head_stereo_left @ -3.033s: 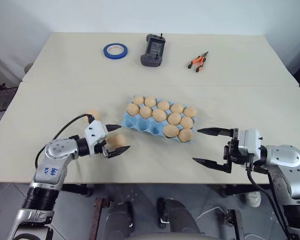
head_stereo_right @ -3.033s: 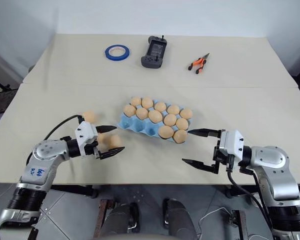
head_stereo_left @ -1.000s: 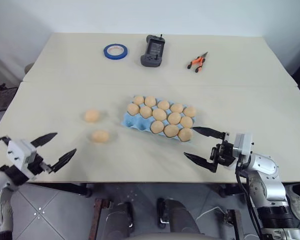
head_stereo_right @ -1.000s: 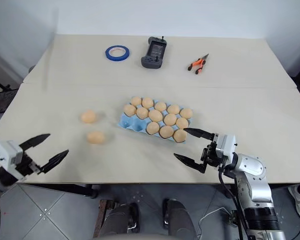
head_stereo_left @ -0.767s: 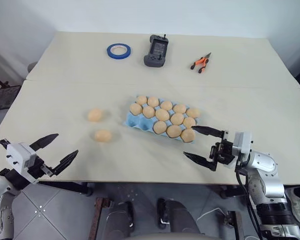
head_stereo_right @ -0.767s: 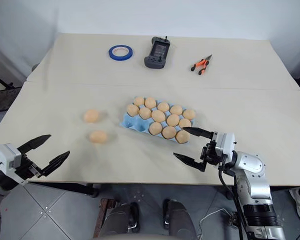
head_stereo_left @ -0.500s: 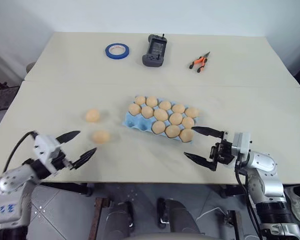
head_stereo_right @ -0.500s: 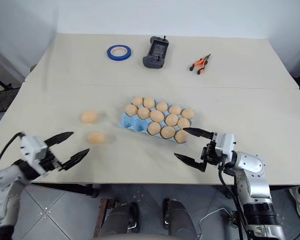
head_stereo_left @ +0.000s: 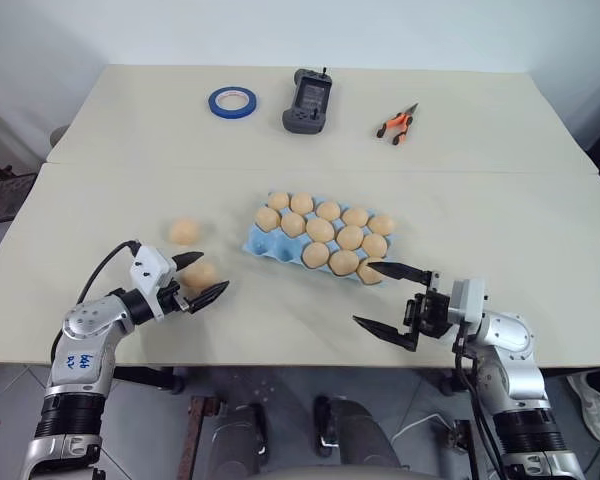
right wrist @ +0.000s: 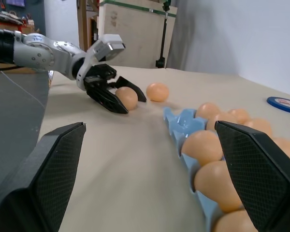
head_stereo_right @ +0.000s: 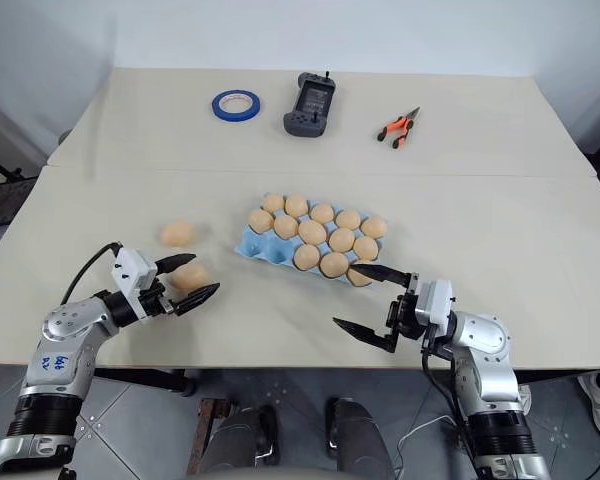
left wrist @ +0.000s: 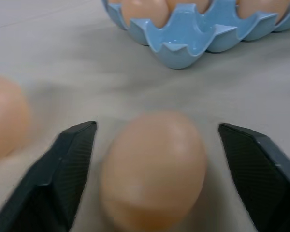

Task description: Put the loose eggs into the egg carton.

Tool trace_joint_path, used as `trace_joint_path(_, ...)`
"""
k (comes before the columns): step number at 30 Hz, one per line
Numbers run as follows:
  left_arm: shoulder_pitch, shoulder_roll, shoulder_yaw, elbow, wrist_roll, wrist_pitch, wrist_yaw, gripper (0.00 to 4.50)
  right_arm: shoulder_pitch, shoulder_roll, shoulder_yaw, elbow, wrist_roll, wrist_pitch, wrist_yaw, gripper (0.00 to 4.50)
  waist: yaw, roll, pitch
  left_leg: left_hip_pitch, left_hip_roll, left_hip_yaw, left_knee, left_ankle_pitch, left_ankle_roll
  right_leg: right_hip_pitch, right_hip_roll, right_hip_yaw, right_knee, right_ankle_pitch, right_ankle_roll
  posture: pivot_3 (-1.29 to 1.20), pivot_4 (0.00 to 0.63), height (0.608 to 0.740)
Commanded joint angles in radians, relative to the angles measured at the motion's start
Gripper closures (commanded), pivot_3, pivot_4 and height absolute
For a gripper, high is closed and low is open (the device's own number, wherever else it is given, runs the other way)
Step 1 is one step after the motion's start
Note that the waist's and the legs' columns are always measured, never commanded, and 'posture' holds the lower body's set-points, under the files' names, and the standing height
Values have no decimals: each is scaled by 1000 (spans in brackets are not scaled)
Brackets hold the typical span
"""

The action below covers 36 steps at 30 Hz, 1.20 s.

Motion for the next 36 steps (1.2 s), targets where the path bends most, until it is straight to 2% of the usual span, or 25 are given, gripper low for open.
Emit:
trace_joint_path(1,-41,-14,-9,-44,-21,-12,-18,1544,14,4,-12,-35,4,-27,-24,0,-1,0,0,0,0,0,0,0,0,0,0,0,0,0,0,0,150,740)
trace_joint_path(4,-95,-34,-30,-86,-40,1,-38,2426,29,-6,-24,-40,1,-33,-42,0,3,0,0,0,0,0,0,0,0,0,0,0,1,0,0,0,150,740)
trace_joint_path(5,-116,-40,-40,-90,-41,7,-44,2542,33,-9,-28,-41,0,-35,-46,0,4,0,0,0,0,0,0,0,0,0,0,0,1,0,0,0,150,740)
trace_joint_path(11,-284,-105,-142,-83,-34,48,-102,2542,62,-26,-60,-49,-8,-50,-90,0,3,0,0,0,-1,0,1,1,1,1,0,0,1,0,1,0,150,740)
trace_joint_path(17,-430,-180,-206,109,22,11,-125,2542,92,-42,-95,-68,-23,-67,-145,0,-3,0,0,0,-1,0,7,3,3,1,2,0,6,1,1,0,150,740)
trace_joint_path(25,-449,-169,-190,153,23,-35,-162,23,150,-39,-101,-134,-31,-79,-207,0,0,0,0,0,0,-2,10,2,0,1,3,0,8,0,1,0,150,740)
trace_joint_path(29,-407,-120,-136,106,-13,-43,-178,23,155,-40,-94,-131,-33,-82,-214,0,-3,0,0,0,0,-1,10,2,0,1,3,1,8,0,1,0,150,740)
trace_joint_path(35,-281,3,15,30,-67,-52,-170,23,128,-46,-81,-86,-24,-81,-178,0,-3,0,0,0,1,-2,9,2,0,1,3,0,9,0,0,0,150,740)
trace_joint_path(36,-223,29,77,12,-75,-63,-144,23,108,-43,-76,-63,-24,-85,-166,0,-2,0,0,0,1,-2,9,2,0,1,3,0,9,0,0,0,150,740)
